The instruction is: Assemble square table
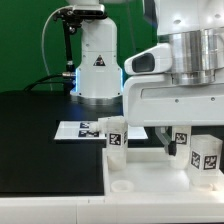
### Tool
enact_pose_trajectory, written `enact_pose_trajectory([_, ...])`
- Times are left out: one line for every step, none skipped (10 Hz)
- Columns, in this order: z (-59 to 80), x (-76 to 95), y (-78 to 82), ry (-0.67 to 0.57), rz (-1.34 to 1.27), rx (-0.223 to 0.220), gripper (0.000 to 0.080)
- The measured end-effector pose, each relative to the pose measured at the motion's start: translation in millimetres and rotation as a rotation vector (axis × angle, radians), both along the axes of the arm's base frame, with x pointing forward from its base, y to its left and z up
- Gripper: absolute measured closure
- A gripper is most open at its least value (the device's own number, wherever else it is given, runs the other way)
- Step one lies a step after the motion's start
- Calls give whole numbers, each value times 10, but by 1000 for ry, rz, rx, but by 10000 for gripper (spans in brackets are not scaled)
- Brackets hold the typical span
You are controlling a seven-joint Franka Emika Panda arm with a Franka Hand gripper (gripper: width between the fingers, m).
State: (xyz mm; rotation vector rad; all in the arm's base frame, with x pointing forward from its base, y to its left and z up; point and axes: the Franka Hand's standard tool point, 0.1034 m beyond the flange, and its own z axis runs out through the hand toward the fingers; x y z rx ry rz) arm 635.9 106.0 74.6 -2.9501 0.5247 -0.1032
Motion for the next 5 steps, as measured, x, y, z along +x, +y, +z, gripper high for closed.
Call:
enact_pose_trajectory([1,-2,-4,-17,215,-48,151])
enact_pose_trajectory([14,5,14,-24,423,-90,151])
enact_pose_trajectory([24,-4,58,-22,588,-118,151])
enact_pose_trajectory([26,7,57,-26,580,-118,151])
enact_pose_trajectory([23,7,47,-22,541,-117,268])
